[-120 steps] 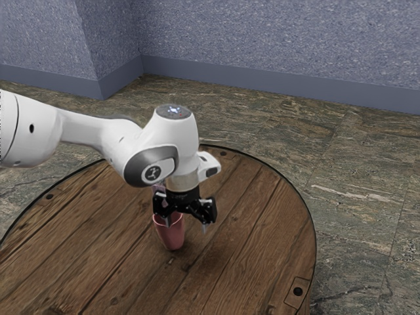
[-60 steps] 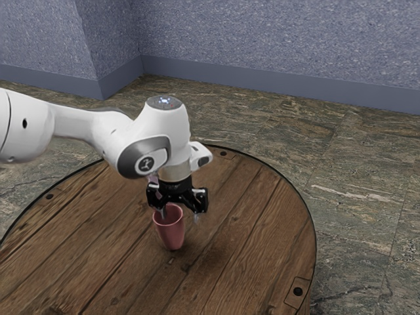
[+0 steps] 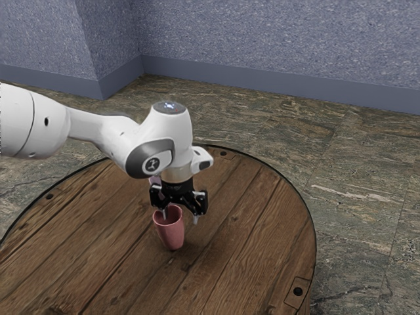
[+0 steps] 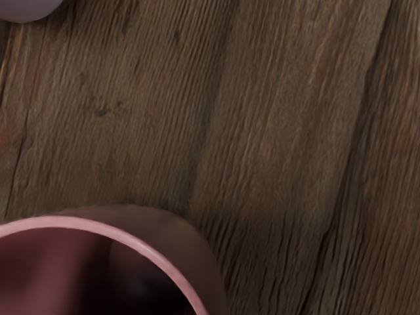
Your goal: Place the right cup onto the left cup
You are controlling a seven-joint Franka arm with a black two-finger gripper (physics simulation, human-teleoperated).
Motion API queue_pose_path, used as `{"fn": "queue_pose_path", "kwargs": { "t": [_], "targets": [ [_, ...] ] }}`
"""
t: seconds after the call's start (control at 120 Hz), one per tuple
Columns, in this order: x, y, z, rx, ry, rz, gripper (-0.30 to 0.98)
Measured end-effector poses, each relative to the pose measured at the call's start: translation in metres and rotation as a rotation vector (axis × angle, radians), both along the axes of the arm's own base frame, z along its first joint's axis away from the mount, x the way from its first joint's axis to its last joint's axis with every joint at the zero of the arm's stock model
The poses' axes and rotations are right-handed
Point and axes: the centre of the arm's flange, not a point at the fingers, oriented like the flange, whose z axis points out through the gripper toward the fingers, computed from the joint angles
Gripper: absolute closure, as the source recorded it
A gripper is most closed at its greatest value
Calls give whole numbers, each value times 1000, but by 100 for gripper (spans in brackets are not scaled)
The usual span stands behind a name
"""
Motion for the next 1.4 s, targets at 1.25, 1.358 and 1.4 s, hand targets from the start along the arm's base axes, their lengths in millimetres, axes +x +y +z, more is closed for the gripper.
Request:
{"fn": "queue_pose_path", "kwargs": {
  "t": [1.25, 1.358, 1.4],
  "targets": [
    [6, 20, 121, 87, -97, -13, 78],
    [12, 44, 140, 105, -98, 15, 78],
    [16, 52, 147, 112, -99, 24, 78]
  ]
}}
